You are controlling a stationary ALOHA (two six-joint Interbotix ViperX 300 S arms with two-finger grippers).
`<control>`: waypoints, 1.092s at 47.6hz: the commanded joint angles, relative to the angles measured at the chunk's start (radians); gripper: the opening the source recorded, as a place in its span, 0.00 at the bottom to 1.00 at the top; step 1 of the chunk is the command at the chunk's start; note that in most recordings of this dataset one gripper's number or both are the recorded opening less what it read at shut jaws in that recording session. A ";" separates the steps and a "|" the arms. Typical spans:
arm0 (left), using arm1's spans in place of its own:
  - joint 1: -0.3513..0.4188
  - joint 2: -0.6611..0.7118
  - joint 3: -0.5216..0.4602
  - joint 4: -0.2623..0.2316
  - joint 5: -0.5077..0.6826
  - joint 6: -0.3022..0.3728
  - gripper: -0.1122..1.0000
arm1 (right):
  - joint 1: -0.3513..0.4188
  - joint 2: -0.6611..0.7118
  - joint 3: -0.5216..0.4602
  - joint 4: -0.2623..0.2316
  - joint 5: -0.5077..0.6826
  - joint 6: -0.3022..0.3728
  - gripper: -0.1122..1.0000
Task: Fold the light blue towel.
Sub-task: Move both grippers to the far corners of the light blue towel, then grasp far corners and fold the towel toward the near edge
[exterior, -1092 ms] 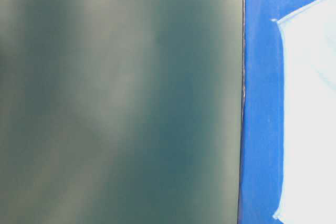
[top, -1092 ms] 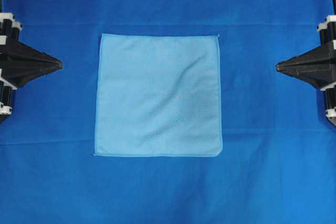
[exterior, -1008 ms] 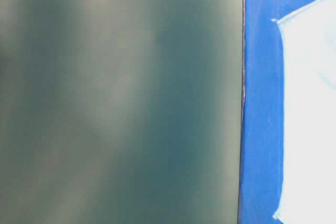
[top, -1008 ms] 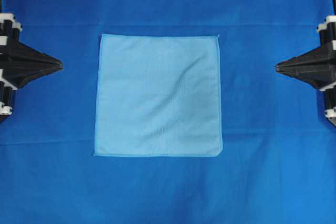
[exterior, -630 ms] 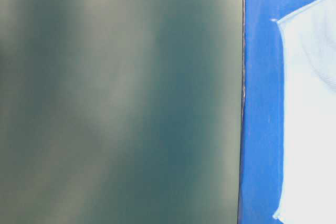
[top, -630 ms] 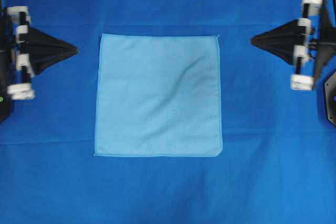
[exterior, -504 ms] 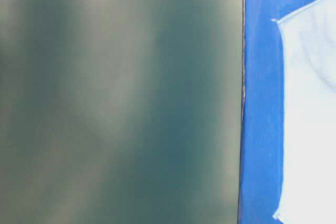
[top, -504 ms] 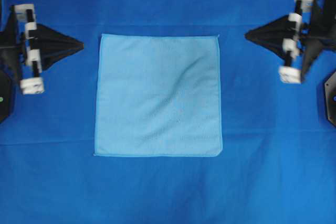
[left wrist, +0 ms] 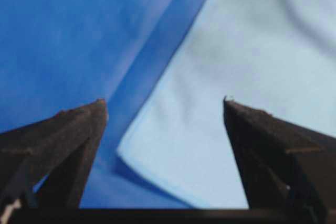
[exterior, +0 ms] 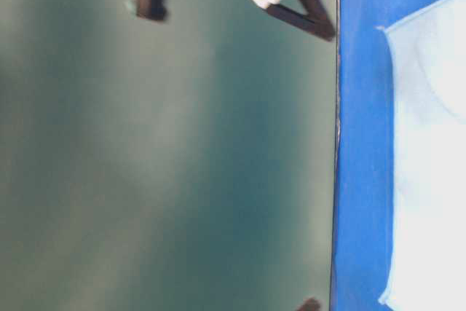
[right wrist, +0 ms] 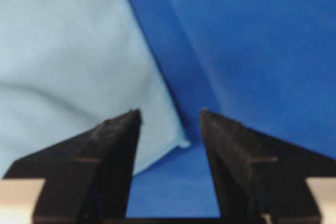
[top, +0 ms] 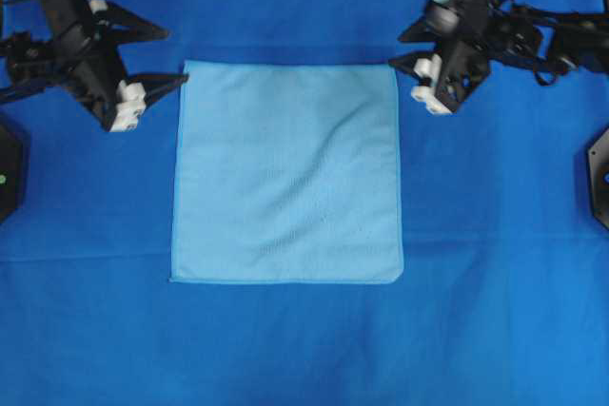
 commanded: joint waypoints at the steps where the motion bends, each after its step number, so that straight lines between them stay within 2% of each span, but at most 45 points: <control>1: 0.020 0.077 -0.021 -0.002 -0.057 -0.002 0.85 | -0.009 0.054 -0.040 -0.008 -0.002 -0.002 0.57; 13: 0.071 0.288 -0.058 0.002 -0.129 0.006 0.85 | -0.026 0.160 -0.063 -0.008 -0.003 -0.002 0.57; 21: 0.117 0.380 -0.077 0.003 -0.160 0.012 0.85 | -0.041 0.193 -0.061 -0.009 -0.009 -0.002 0.57; 34: 0.106 0.420 -0.089 0.006 -0.133 0.017 0.80 | -0.041 0.216 -0.063 -0.008 -0.034 -0.002 0.55; 38: 0.083 0.422 -0.092 0.006 -0.112 0.023 0.68 | -0.041 0.216 -0.063 -0.009 -0.029 -0.002 0.49; 46: 0.037 0.422 -0.089 0.009 -0.097 0.032 0.26 | -0.034 0.215 -0.063 -0.011 -0.017 -0.008 0.12; 49: 0.034 0.419 -0.086 0.009 -0.095 0.032 0.12 | -0.032 0.216 -0.063 -0.011 -0.014 -0.008 0.12; 52: 0.035 0.414 -0.086 0.009 -0.089 0.034 0.11 | -0.032 0.215 -0.064 -0.011 -0.012 -0.008 0.12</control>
